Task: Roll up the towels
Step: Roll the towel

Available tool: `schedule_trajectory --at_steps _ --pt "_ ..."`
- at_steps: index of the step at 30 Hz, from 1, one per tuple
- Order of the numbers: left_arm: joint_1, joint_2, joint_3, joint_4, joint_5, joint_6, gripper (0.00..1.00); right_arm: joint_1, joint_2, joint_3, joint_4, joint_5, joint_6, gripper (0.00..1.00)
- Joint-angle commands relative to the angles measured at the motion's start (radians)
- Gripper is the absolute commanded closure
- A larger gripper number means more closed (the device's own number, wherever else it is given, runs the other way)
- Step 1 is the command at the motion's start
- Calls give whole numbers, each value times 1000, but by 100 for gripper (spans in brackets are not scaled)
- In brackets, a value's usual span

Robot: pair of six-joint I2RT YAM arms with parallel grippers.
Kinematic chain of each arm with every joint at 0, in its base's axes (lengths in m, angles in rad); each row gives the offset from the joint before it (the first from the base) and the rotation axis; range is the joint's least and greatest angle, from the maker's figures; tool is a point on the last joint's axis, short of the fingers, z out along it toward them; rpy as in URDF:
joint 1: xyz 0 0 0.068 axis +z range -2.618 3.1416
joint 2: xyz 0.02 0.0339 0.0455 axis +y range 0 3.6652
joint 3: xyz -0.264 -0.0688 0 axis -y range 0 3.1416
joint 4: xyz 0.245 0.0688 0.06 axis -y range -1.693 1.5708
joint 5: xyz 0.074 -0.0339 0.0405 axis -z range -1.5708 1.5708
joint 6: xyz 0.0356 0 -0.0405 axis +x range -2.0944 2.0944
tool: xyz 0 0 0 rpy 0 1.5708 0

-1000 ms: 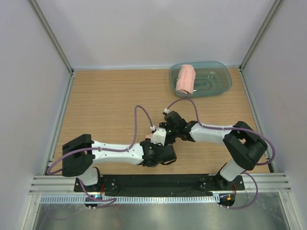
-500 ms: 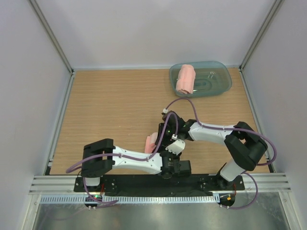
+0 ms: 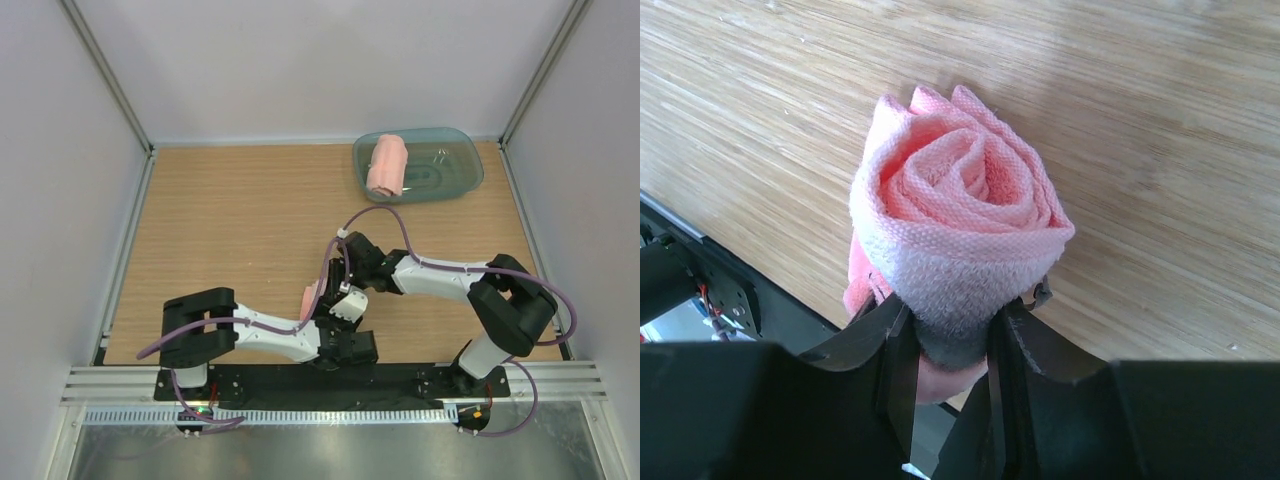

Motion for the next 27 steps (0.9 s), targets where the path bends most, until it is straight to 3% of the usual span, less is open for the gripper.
schedule_trajectory --at_steps 1,6,10,13,22,27 --pt "32 -21 -81 92 50 -56 37 13 -27 29 -46 -33 9 67" --pt "55 -81 -176 167 72 -65 55 11 -33 47 -67 -39 -1 59" --pt "74 -110 -237 239 122 -58 57 -3 -68 61 -84 -16 -24 32" --pt "80 -133 -274 285 147 -59 58 -27 -80 90 -106 -2 -47 23" --pt "110 -213 -340 371 239 -58 59 -125 -103 112 -115 -33 -68 16" --pt "146 -282 -400 438 296 -53 59 -119 -139 -19 37 -128 17 16"
